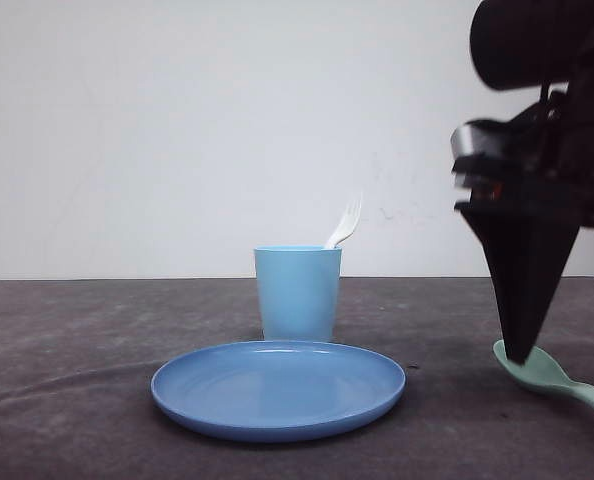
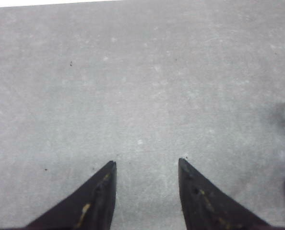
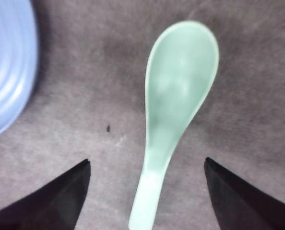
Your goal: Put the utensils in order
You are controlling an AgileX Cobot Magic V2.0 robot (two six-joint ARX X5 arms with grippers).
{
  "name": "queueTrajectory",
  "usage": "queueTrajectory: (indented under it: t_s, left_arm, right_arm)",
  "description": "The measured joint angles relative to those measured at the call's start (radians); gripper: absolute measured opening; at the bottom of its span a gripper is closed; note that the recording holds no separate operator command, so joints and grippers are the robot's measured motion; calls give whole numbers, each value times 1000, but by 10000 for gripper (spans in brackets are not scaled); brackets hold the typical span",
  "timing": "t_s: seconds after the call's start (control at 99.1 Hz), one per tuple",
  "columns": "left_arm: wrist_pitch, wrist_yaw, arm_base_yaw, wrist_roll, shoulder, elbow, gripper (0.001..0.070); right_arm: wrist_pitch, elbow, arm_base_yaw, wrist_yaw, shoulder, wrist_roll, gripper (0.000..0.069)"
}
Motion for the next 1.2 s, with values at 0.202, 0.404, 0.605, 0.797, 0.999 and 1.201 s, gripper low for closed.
queueTrajectory:
  t_s: [0.202,0.404,0.605,0.797,0.999,1.201]
  left_arm:
    - [0,0,0,0,0,0,236]
    - [0,0,0,4,0,0,236]
    - [0,0,0,5,0,0,236]
    - [0,0,0,17,0,0,236]
    - [0,0,0,19,0,0,236]
    - [0,0,0,19,0,0,236]
  right_arm:
    - [28,-1,22,2,66,14,398]
    - [31,-1,32,45,87,21,244]
    - [27,-1,32,82,87,21,93]
    - [28,-1,32,84,87,21,68]
    - [34,0,34,85,87,11,68]
    - [50,40,55,86,56,-14,67]
